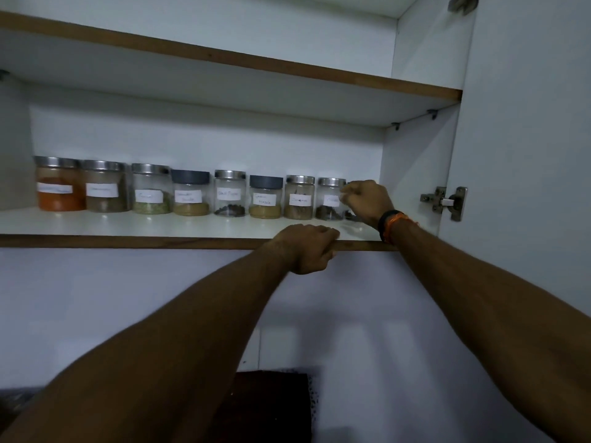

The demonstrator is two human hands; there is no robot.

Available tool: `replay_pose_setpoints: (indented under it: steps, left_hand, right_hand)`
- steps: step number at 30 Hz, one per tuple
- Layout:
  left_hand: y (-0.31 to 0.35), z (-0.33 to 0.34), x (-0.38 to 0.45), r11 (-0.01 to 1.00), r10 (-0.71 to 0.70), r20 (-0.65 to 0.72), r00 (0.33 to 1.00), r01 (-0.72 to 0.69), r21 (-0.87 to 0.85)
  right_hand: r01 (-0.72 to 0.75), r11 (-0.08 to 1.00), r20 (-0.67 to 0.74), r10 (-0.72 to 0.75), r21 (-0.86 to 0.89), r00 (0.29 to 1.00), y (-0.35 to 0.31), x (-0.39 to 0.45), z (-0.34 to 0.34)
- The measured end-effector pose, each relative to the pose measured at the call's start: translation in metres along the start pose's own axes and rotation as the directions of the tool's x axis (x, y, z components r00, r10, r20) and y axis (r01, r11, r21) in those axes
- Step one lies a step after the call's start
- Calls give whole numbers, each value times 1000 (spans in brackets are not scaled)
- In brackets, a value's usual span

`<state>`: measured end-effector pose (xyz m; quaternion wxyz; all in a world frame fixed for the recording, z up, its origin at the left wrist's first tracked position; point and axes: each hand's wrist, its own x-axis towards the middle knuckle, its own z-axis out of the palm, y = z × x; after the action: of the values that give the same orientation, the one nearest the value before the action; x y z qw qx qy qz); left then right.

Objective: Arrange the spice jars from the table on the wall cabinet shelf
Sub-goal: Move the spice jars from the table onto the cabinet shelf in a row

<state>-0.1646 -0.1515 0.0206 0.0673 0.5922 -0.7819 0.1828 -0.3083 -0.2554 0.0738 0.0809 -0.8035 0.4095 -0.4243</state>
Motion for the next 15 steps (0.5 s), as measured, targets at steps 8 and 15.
replay_pose_setpoints:
  steps: [8,15]
  left_hand:
    - [-29,-23,-88,996,-91,47,995,92,-14]
    - [-56,-58,-171,978,-210,123,970,208,26]
  right_hand:
    - [196,980,102,-191,-42,976,-89,-17,26]
    - [400,917,112,-398,10,910,-191,-37,50]
